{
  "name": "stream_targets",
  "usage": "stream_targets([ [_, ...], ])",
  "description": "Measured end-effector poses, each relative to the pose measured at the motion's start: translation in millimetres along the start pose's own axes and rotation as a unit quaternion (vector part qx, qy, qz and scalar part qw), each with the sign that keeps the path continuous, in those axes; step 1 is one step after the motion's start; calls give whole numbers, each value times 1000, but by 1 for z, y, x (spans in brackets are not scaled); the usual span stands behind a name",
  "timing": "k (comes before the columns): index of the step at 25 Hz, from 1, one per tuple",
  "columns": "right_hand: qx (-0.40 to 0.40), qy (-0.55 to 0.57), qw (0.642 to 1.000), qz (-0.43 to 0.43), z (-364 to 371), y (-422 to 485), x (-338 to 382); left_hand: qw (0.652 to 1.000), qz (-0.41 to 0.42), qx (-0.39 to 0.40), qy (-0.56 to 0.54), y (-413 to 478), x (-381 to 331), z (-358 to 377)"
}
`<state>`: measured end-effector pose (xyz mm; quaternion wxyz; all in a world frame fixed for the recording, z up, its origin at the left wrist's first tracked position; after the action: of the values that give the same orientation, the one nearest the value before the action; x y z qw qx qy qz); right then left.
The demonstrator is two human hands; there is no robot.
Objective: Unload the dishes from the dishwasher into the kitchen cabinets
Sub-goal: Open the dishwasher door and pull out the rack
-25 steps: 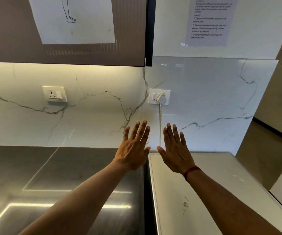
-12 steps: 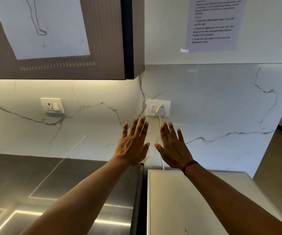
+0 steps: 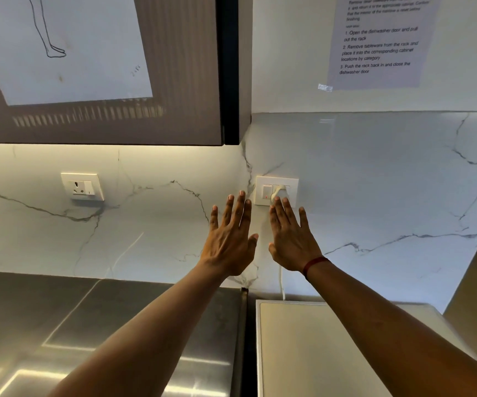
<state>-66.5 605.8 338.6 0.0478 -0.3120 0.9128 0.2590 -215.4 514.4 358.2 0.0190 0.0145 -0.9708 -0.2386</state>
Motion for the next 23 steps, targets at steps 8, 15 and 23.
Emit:
stream_targets([
  [8, 28, -34, 999, 3, 12, 41, 15, 1000, 7, 15, -3, 24, 32, 22],
  [15, 31, -26, 999, 14, 27, 58, 8, 1000, 10, 19, -3, 41, 48, 42],
  [23, 33, -41, 998, 16, 40, 65, 2, 1000, 6, 28, -10, 40, 56, 58],
])
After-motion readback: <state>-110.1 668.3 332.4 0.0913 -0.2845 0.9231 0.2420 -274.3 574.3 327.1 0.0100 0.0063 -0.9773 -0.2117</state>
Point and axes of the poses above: each hand's wrist, its own y-axis towards the middle knuckle, its own z-axis out of the palm, x = y × z, the point moved 1 cm from there along y, towards the middle knuckle
